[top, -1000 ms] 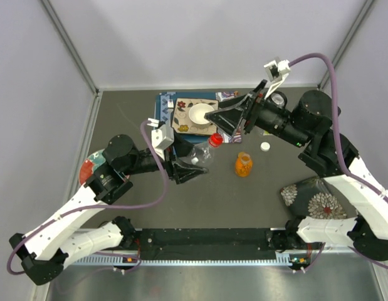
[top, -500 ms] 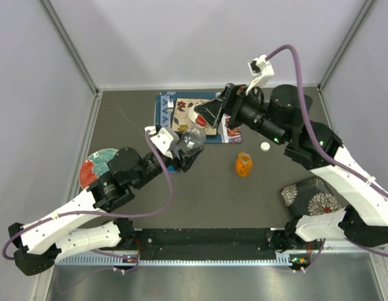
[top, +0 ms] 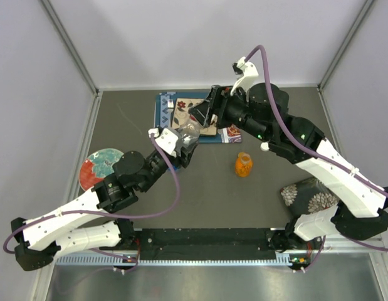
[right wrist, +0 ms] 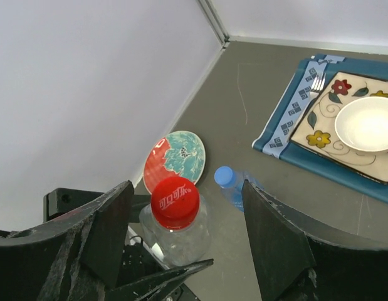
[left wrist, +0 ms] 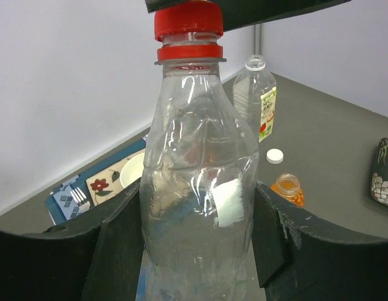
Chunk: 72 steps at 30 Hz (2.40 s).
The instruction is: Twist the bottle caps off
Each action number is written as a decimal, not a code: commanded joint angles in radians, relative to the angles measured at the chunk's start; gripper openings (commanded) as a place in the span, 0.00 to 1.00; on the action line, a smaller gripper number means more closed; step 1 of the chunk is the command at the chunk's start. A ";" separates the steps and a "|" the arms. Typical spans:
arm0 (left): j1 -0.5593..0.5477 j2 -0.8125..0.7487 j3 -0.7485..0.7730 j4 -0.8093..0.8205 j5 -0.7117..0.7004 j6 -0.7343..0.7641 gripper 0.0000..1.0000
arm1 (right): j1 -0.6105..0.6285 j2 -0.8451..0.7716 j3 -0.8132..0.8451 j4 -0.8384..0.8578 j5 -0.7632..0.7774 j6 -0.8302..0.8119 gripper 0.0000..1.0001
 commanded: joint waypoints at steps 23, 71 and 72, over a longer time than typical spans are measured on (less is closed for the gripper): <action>-0.009 -0.021 -0.012 0.067 -0.028 0.016 0.15 | 0.015 0.008 0.015 0.038 -0.021 -0.029 0.35; 0.365 0.091 0.052 0.185 1.368 -0.579 0.17 | -0.025 -0.437 -0.187 0.177 -0.896 -0.599 0.00; 0.365 0.096 0.051 0.197 1.377 -0.592 0.17 | -0.025 -0.428 -0.181 0.165 -0.924 -0.599 0.00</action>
